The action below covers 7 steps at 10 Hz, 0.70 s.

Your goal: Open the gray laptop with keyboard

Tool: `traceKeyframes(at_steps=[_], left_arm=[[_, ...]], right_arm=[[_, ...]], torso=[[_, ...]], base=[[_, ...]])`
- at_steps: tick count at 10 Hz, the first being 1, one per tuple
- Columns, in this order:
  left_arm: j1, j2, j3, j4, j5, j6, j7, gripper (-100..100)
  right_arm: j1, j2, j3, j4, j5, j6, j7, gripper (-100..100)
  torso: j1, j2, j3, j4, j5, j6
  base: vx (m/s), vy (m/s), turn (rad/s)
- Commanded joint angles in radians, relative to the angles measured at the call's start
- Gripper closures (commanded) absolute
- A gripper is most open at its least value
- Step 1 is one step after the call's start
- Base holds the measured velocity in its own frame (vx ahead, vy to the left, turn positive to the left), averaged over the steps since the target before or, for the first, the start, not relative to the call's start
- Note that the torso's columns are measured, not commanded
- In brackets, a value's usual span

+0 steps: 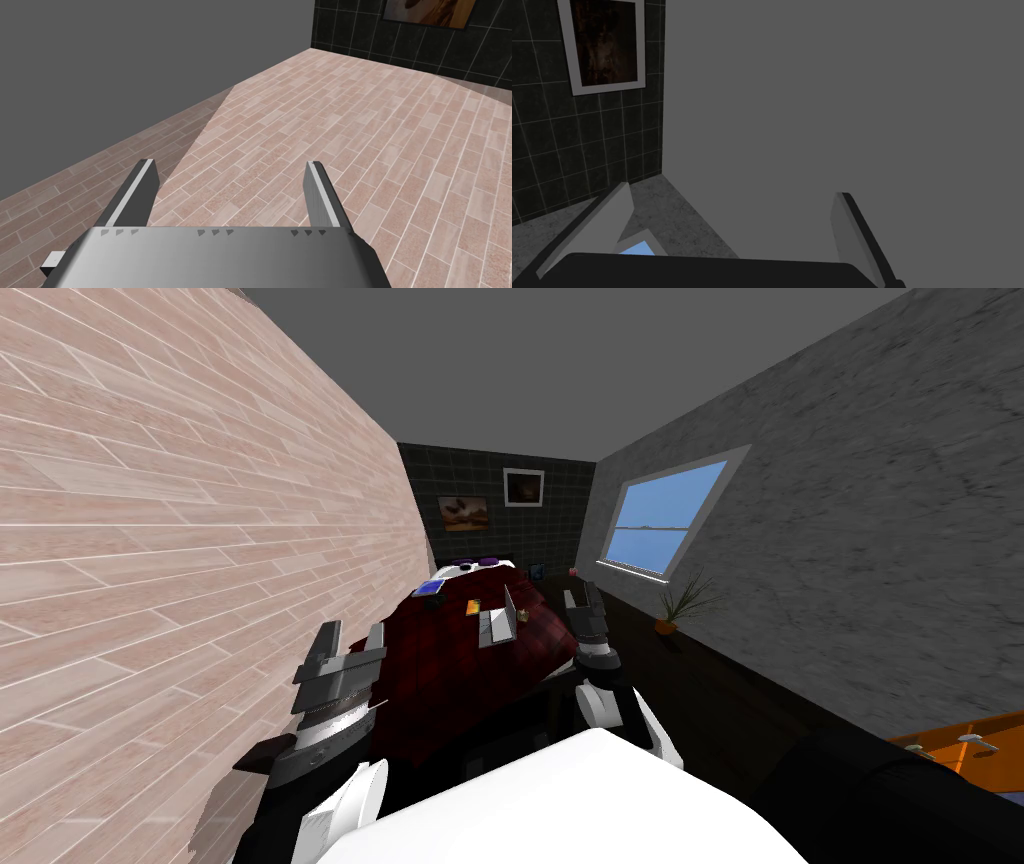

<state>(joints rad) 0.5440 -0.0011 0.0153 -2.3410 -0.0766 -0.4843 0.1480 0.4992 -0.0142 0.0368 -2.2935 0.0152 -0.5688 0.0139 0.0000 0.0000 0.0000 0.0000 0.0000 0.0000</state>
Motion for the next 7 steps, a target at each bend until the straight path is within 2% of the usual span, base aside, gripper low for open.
traceKeyframes(at_steps=[1, 7], left_arm=[[0.0, 0.0, 0.0, 0.0, 0.0, 0.0, 0.0, 0], [0.0, 0.0, 0.0, 0.0, 0.0, 0.0, 0.0, 0]], right_arm=[[0.0, 0.0, 0.0, 0.0, 0.0, 0.0, 0.0, 0], [0.0, 0.0, 0.0, 0.0, 0.0, 0.0, 0.0, 0]], torso=[[0.0, 0.04, -0.082, 0.041, 0.0, 0.0], [0.0, 0.47, -0.939, 0.47, 0.0, 0.0]], base=[[0.0, 0.0, 0.0], [0.0, 0.0, 0.0]])
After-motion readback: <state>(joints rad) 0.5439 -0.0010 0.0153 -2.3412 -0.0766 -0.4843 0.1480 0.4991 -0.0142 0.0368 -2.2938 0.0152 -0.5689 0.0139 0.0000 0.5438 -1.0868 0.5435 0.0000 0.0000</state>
